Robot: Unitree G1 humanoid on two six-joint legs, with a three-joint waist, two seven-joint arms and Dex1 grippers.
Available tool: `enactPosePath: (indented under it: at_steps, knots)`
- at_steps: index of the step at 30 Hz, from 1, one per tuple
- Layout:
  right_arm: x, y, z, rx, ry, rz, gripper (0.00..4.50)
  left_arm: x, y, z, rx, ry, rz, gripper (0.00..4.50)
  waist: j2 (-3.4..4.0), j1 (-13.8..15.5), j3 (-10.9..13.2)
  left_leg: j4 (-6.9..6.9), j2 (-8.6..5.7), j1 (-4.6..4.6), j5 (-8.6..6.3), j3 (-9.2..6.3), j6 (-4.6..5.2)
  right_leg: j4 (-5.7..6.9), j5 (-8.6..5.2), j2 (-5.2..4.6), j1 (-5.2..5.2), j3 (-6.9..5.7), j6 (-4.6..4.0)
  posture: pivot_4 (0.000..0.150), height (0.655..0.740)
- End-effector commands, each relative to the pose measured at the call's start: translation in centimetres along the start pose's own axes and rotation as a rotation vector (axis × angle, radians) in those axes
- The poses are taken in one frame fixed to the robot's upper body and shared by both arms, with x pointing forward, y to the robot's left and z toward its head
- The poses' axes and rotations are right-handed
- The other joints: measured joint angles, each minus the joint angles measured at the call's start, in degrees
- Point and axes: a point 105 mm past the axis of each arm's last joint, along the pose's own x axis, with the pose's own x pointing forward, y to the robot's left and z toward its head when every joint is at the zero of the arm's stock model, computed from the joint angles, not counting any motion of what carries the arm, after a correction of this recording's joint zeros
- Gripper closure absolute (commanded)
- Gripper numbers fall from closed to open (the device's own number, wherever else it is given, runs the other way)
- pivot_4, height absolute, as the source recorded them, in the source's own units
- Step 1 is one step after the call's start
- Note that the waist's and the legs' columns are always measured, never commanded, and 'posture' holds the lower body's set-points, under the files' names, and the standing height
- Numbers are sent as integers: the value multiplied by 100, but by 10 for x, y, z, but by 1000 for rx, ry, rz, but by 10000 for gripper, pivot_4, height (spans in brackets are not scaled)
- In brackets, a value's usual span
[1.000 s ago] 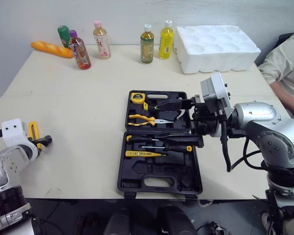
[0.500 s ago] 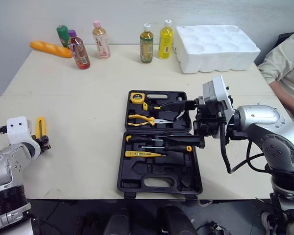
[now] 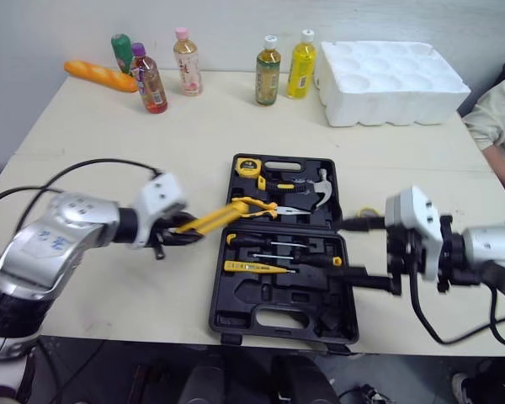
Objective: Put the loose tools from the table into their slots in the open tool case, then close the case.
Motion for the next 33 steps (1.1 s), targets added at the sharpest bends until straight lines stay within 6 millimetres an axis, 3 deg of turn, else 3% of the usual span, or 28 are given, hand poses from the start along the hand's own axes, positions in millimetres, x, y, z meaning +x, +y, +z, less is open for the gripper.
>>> enactPosePath:
  at_steps: [1, 7, 12, 25, 33]
  knots:
    - [-5, 14, 10, -25, -15, 0, 0, 14, -8, 11, 46, 21, -120, 31708, 0, -44, 0, 8, 0, -3, 1, 2, 6, 3, 4, 2, 0, 3, 7, 1500, 7400]
    - [-11, 28, -8, 80, 30, -66, 0, 57, -39, 25, 18, 91, -399, 31708, -4, -8, 2, 28, -2, 4, 4, 4, 47, 10, 12, 8, 4, 16, 22, 1500, 7400]
    - [-14, 29, -20, 89, 85, -132, 0, 78, -38, 23, 55, 127, -369, 31708, -4, -39, 2, 36, -2, 1, 5, 4, 44, 14, 13, 10, 4, 19, 24, 1500, 7400]
    - [-14, 33, -28, 133, 82, -154, 0, 80, -60, 17, -7, 200, -433, 31708, -4, -18, 2, 57, -2, -1, 14, 0, 28, 40, 13, 11, 4, 19, 24, 1500, 7400]
    - [-14, 29, -29, 125, 82, -157, 0, 82, -60, 8, 5, 219, -410, 31708, -4, -19, 2, 63, -3, -1, 14, 1, 28, 40, 13, 11, 4, 19, 24, 1500, 7400]
